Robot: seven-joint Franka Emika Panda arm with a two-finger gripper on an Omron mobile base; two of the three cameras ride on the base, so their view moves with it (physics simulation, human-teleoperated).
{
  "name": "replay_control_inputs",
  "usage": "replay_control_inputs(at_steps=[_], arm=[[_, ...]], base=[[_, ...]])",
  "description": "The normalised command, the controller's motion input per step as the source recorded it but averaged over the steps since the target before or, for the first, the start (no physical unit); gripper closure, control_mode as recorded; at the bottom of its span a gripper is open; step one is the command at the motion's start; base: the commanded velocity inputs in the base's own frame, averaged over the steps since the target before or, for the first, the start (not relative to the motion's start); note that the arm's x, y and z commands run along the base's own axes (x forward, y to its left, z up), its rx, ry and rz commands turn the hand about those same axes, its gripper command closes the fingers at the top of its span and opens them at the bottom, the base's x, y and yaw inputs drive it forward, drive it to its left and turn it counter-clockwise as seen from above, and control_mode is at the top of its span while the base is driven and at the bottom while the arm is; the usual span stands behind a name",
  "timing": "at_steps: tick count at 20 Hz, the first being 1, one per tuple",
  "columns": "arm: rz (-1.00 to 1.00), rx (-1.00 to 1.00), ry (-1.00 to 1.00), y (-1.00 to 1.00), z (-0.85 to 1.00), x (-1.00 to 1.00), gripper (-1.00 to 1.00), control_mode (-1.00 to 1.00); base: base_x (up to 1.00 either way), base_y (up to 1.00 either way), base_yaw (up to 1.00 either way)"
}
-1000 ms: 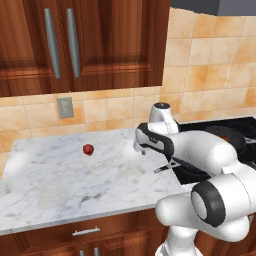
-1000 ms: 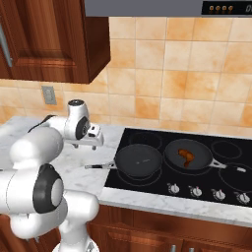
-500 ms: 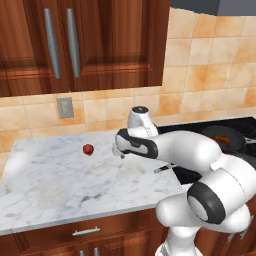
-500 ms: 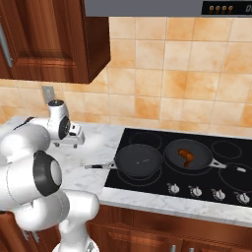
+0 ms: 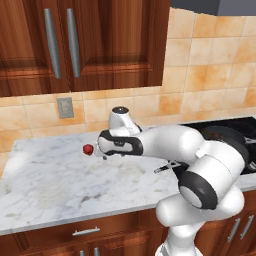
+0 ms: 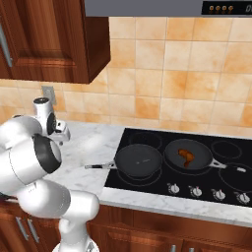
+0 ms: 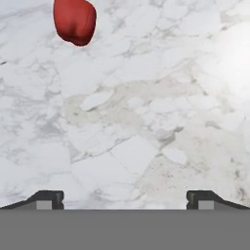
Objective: Place both pans onto different burners. Then place the bell pepper and the chicken drumstick on different pans.
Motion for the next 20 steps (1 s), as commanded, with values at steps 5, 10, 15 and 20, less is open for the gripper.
replay_control_inputs(at_steps=[5,10,15,20], arm=[[0.05,0.00,0.00,0.19,0.00,0.40,-1.00,-1.00],[0.06,0.00,0.00,0.30,-0.03,0.26,-1.00,-1.00],[0.08,0.00,0.00,0.27,-0.08,0.13,-1.00,-1.00],[0.07,0.00,0.00,0.24,-0.12,0.19,-1.00,-1.00]], base=[[0.00,0.00,0.00],[0.00,0.00,0.00],[0.00,0.00,0.00],[0.00,0.00,0.00]])
